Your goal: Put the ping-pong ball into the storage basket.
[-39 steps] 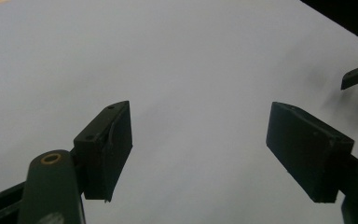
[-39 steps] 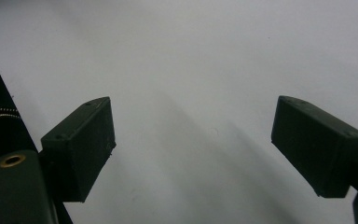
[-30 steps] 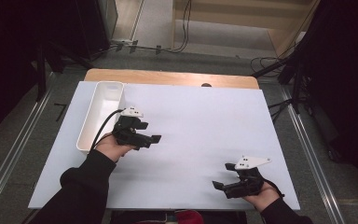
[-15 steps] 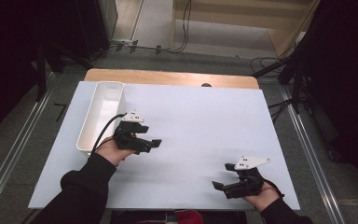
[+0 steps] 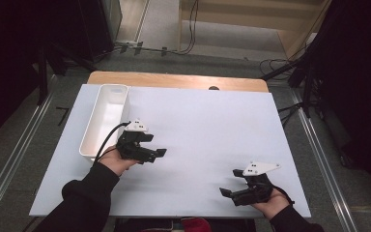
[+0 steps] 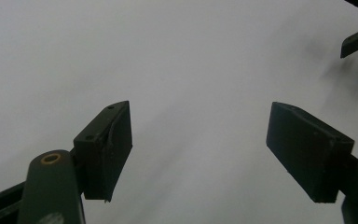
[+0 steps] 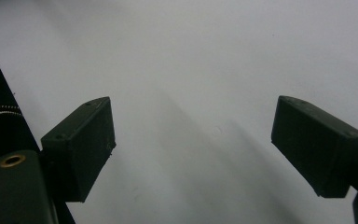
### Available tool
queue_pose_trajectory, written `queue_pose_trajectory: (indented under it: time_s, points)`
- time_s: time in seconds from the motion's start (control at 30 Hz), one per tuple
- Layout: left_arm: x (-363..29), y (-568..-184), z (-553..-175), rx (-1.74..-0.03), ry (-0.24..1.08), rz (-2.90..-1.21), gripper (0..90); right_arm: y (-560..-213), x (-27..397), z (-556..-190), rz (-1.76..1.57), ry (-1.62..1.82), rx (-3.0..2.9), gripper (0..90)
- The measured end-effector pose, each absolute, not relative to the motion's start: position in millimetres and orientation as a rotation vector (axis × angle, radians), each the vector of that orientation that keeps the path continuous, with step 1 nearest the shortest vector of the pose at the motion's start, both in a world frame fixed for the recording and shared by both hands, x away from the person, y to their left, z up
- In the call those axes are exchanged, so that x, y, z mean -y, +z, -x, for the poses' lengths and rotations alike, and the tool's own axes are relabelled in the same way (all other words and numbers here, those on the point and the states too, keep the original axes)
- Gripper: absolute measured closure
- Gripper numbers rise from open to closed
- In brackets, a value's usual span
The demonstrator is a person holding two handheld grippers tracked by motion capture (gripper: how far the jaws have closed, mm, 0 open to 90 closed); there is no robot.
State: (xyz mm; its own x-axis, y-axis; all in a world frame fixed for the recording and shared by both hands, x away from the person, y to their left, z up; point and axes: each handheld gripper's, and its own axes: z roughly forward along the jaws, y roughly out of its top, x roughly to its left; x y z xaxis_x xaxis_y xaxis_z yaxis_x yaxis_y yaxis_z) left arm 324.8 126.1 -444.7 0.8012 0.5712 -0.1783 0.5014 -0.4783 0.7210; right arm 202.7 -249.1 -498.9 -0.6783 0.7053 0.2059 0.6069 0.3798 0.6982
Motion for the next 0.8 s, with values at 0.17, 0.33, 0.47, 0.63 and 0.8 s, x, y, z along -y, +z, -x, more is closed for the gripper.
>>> queue_pose_trajectory:
  time_s: [0.17,0.33,0.47,0.63,0.8]
  points:
    - [-126.8,-445.9,-321.8,-0.781,0.117,-2.168,23.0,-499.0,249.0,-202.7,-1.198,1.183,-2.503,12.2]
    - [-126.4,-446.9,-317.3,-0.759,0.115,-2.176,23.0,-499.1,248.9,-202.8,-1.194,1.18,-2.506,12.2]
    - [-126.5,-448.9,-314.1,-0.738,0.11,-2.198,23.0,-499.3,248.7,-202.8,-1.194,1.181,-2.506,12.2]
    - [-128.3,-450.3,-310.6,-0.719,0.088,-2.194,23.0,-499.3,248.7,-202.8,-1.193,1.18,-2.506,12.2]
    - [-130.8,-452.1,-306.0,-0.694,0.079,-2.196,23.0,-499.3,248.8,-202.8,-1.194,1.182,-2.506,12.2]
